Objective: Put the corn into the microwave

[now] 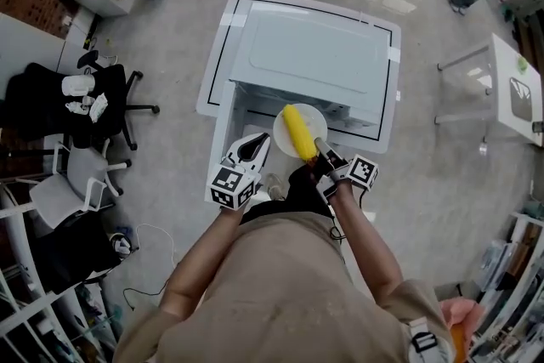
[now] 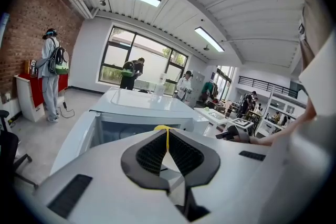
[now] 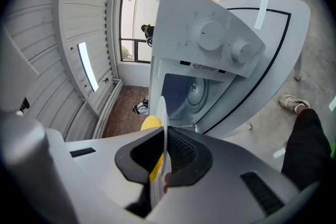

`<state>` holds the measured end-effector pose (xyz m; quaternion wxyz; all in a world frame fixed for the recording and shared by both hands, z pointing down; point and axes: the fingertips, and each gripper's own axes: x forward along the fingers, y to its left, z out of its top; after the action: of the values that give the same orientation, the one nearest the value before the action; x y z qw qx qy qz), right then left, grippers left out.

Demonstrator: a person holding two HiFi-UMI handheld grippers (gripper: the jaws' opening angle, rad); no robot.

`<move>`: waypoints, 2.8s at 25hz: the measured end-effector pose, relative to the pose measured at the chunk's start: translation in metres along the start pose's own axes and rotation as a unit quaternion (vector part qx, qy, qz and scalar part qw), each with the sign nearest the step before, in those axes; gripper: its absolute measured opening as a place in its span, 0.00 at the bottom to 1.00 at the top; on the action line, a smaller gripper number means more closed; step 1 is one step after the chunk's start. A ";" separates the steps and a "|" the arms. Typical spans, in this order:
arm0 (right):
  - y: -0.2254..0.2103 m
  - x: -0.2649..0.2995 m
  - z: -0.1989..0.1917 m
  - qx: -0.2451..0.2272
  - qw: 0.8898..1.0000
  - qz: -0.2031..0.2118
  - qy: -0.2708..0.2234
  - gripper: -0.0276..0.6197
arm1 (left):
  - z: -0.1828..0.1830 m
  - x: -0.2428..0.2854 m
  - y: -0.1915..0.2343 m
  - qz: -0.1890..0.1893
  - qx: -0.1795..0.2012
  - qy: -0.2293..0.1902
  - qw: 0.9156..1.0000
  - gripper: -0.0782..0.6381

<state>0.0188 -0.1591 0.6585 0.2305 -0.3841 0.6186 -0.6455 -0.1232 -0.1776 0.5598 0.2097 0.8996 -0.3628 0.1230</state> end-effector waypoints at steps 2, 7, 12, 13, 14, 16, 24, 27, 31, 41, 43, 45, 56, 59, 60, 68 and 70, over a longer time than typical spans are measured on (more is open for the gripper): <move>-0.011 0.010 0.003 0.001 1.000 -0.006 0.000 0.07 | -0.002 0.007 0.001 0.004 0.001 0.003 1.000 0.12; -0.032 0.034 0.009 -0.006 1.000 -0.008 -0.005 0.07 | -0.009 0.020 0.005 0.013 0.005 0.010 1.000 0.12; -0.059 0.056 0.013 0.000 1.000 -0.011 -0.022 0.07 | -0.015 0.029 0.012 0.024 0.010 0.012 1.000 0.12; -0.064 0.059 0.015 0.003 1.000 -0.011 -0.026 0.07 | -0.016 0.031 0.013 0.025 0.012 0.012 1.000 0.12; -0.068 0.063 0.017 0.005 0.999 -0.010 -0.030 0.07 | -0.017 0.033 0.014 0.026 0.015 0.013 0.999 0.12; -0.076 0.068 0.021 0.006 0.999 -0.010 -0.037 0.07 | -0.019 0.036 0.016 0.028 0.020 0.015 0.999 0.12; -0.107 0.090 0.033 0.017 0.998 -0.019 -0.063 0.07 | -0.028 0.050 0.026 0.038 0.027 0.020 0.999 0.12; -0.119 0.097 0.039 0.016 0.996 -0.021 -0.079 0.07 | -0.030 0.054 0.030 0.044 0.026 0.022 0.998 0.12; -0.134 0.106 0.047 0.019 0.995 -0.030 -0.093 0.07 | -0.028 0.053 0.036 0.055 0.025 0.016 0.998 0.12; -0.137 0.130 0.061 0.036 0.992 -0.034 -0.113 0.07 | -0.036 0.054 0.041 0.058 0.012 0.020 0.998 0.12; -0.136 0.134 0.063 0.048 0.991 -0.041 -0.121 0.07 | -0.037 0.053 0.041 0.058 0.009 0.019 0.998 0.12; -0.136 0.138 0.067 0.058 0.989 -0.049 -0.130 0.07 | -0.039 0.052 0.040 0.058 0.006 0.019 0.998 0.12; -0.124 0.142 0.071 0.053 0.989 -0.027 -0.133 0.17 | -0.040 0.046 0.042 0.048 0.000 0.019 0.999 0.12; -0.120 0.135 0.067 0.043 0.989 -0.011 -0.139 0.28 | -0.041 0.043 0.041 0.042 0.001 0.021 0.999 0.12; -0.121 0.133 0.064 0.039 0.989 -0.009 -0.142 0.29 | -0.042 0.041 0.042 0.041 0.002 0.022 0.999 0.12; -0.107 0.114 0.031 -0.208 0.972 -0.068 -0.082 0.41 | -0.043 0.038 0.033 0.020 0.012 0.031 0.999 0.12; -0.105 0.115 0.021 -0.335 0.935 -0.105 -0.054 0.45 | -0.045 0.036 0.029 0.015 0.016 0.034 0.999 0.12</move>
<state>-0.0144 -0.2476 0.7843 0.0522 -0.5359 0.7416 -0.4001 -0.1210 -0.1970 0.6208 0.2051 0.8929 -0.3666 0.1622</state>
